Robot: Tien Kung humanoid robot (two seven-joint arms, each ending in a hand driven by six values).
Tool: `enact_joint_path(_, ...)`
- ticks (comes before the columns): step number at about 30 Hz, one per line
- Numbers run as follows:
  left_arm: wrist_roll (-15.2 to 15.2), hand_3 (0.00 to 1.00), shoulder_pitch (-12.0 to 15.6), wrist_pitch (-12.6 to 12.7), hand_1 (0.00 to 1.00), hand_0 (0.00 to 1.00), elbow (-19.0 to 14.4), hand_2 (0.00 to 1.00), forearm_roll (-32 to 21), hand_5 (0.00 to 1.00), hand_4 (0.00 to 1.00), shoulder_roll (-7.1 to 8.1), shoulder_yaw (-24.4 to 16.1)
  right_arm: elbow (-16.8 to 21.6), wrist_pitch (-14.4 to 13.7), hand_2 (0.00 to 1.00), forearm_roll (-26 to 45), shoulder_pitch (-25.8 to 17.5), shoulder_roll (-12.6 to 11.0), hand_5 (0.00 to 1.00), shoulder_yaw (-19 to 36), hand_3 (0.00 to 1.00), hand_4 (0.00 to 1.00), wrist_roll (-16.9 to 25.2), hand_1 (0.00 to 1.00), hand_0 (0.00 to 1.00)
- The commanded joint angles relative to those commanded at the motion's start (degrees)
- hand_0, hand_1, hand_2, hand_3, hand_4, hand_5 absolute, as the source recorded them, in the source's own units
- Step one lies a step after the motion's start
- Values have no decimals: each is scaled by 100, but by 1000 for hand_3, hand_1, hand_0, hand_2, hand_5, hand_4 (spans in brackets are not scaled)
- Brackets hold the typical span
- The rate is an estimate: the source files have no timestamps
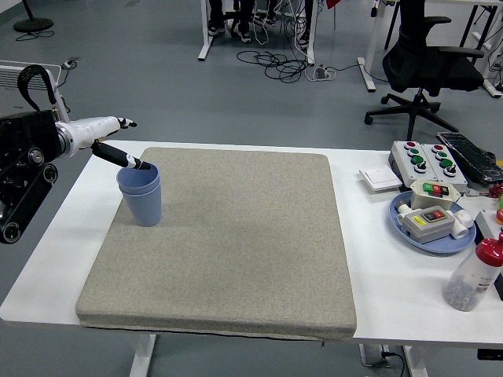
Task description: Push cup pick cup insert cup
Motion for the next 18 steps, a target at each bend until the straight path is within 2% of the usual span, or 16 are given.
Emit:
enact_joint_path(1,-5,998,2,7,980,886,-2,998,-1,585,998,0,-8,0,0,670,1,0,0,541,0,590,103,0,663,726)
enact_joint_path(3,-175,998,58,320,980,886,-38,998,-135,585,998,9,-78,0,0,670,7,1,2,541,2,590,103,1,663,726)
enact_joint_path(5,-271,998,133,743,980,886,-103,998,-439,585,998,13,-171,0,2,670,-5,5,2,541,11,590,103,1,663,726)
enact_joint_path(6,-298,965,224,967,903,806,-185,992,-659,732,892,4,-271,0,2,670,1,4,2,541,14,590,103,1,661,726)
enact_joint_path(9,-326,965,409,1619,903,806,-358,992,-1305,732,892,-40,-513,0,2,670,-3,2,2,541,24,590,103,1,661,726)
enact_joint_path(11,-346,965,676,2082,903,806,-638,992,-1776,732,892,-154,-835,0,5,670,-13,-5,4,541,43,590,103,-3,661,726)
enact_joint_path(12,-354,802,804,2342,825,737,-785,857,-2036,998,688,-192,-981,0,6,670,-16,-7,5,541,47,590,103,-4,663,726)
enact_joint_path(15,-376,802,1194,2963,825,737,-1223,857,-2744,998,688,-340,-1305,0,6,670,-33,-23,12,541,73,590,103,-5,663,726)
enact_joint_path(17,-373,802,1316,3054,825,737,-1371,857,-3228,998,688,-368,-1374,0,6,670,-37,-27,14,541,79,590,103,-5,663,726)
enact_joint_path(18,-358,864,1499,2978,884,818,-1556,922,-3451,998,658,-440,-1495,0,8,670,-54,-32,16,542,93,590,103,-5,661,726)
